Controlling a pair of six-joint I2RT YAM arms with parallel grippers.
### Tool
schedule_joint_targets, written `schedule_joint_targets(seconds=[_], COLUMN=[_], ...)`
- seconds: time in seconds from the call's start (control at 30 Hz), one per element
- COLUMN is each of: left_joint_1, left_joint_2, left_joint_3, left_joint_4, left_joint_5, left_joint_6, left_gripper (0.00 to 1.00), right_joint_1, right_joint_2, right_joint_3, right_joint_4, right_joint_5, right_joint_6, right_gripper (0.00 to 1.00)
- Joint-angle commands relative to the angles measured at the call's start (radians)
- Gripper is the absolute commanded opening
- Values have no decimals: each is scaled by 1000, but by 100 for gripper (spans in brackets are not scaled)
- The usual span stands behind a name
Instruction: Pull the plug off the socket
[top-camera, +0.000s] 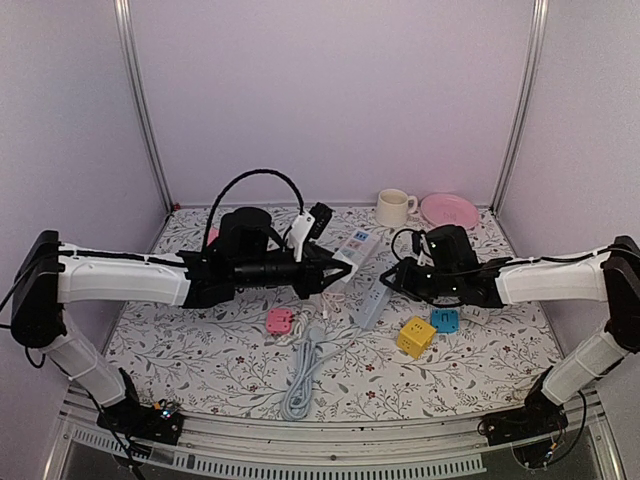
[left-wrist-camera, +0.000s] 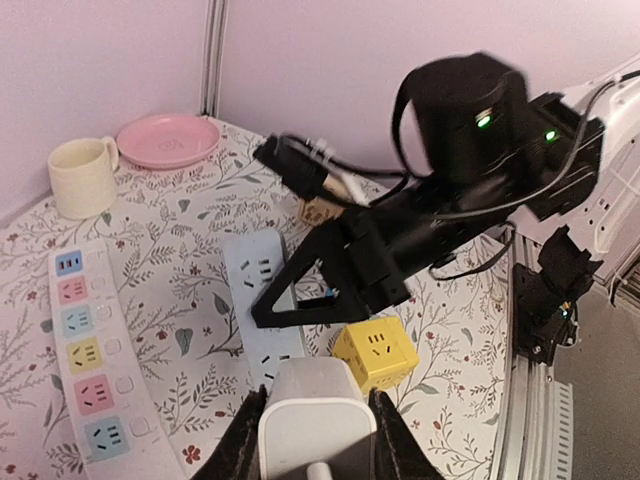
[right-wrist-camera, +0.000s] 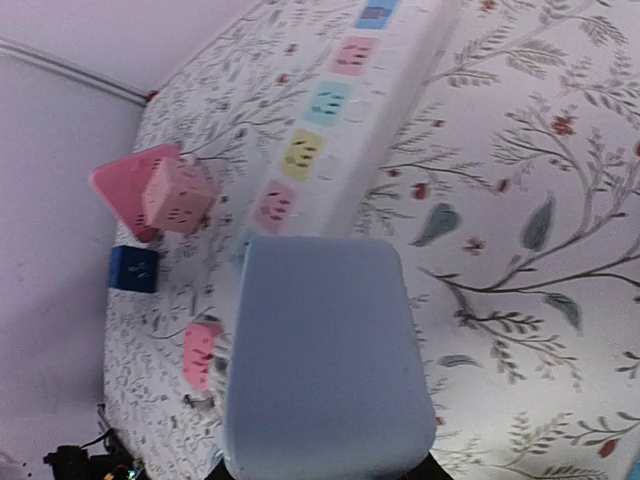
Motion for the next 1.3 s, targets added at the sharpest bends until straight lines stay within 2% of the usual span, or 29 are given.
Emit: schedule_joint_targets(seconds=[0.0,0.1,0.23,0.43,0.57,0.9,1.1,1.27], left_joint_1=[-10,4,79,166,189,264,335,367], left_joint_2=[-63,-72,-75,-88,-130,-234,-228,-193], left_joint_3=[37,22,-26,-105,-202,-422,-496,-501], left_joint_4=[24,37,101,55,37,-27,-5,17], left_joint_5=[-9,20,122,47,-58,-329,-350,-325], left_joint_6=[73,50,-56,-176,-236,-344,-367,-348], left_gripper=[3,2,3,3,5,7,13,20], right_joint_1=[-67,-69,-73,-99,-112,-130,-131,-132], right_joint_2=[45,42,49,97,123,120,71,6], right_joint_3=[-39,-47,-47,-1,29,61,80,85], right_joint_4=[-154,-151,-143,-115,-117,-143,-200,-250], right_joint_5=[101,104,104,16,-1,11,66,145], right_joint_6=[-58,-57,-63,-106,-135,-172,-204,-239], right_gripper=[4,4,5,17,35,70,90,100])
